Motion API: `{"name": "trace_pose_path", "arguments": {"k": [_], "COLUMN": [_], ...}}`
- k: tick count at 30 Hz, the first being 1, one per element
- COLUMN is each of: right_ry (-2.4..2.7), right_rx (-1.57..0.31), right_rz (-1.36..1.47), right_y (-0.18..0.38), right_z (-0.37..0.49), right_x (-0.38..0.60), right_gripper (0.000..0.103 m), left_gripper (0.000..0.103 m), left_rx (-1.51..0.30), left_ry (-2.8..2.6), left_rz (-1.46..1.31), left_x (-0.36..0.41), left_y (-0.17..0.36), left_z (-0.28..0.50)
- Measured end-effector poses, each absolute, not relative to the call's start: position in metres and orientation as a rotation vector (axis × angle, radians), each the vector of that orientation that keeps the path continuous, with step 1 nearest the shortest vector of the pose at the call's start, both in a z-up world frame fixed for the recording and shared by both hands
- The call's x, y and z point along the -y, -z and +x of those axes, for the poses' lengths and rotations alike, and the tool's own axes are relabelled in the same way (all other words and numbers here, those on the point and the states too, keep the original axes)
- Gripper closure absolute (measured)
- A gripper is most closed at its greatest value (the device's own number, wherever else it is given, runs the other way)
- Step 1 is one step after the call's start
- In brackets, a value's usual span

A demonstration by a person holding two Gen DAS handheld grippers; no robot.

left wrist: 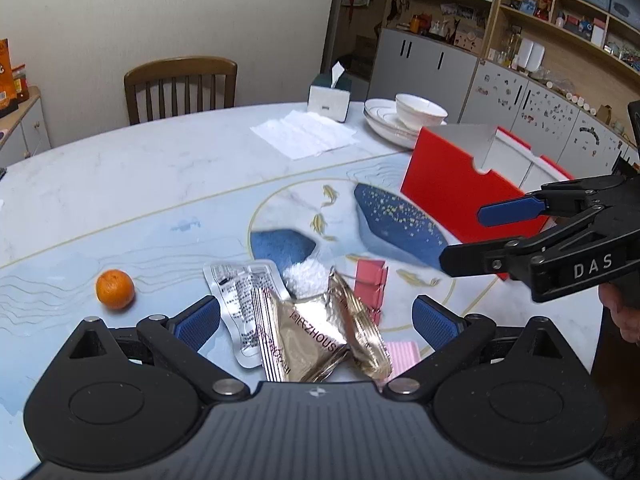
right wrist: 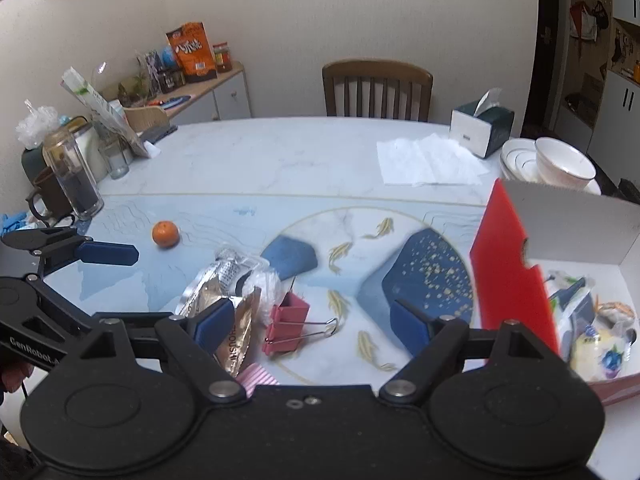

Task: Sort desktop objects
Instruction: 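Withdraw both tools from the box and move back over the foil snack bags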

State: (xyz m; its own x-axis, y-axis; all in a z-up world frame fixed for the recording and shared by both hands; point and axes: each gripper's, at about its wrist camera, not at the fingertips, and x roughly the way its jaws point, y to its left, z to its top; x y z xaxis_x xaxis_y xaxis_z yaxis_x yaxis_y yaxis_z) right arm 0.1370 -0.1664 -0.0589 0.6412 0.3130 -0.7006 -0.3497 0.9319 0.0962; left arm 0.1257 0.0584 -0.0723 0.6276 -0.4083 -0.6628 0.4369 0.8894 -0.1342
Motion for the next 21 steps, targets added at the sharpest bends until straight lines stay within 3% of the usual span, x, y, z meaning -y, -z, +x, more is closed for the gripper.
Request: {"name": "trace_pose_path", "arguments": {"k": [21], "right_ry": [-0.268], "right_rx": [-0.890], "right_rz": [-0.013], "right_y": [0.107], "right_z": [0.172], "right_x": [0.136], "right_gripper": [0.020], "left_gripper": [0.001], "left_rx": [-0.869], "left_ry": [0.449], "left_rz": [0.056], "left_x": [-0.039], "left_y": [0.112], "left_z": [0.158]}}
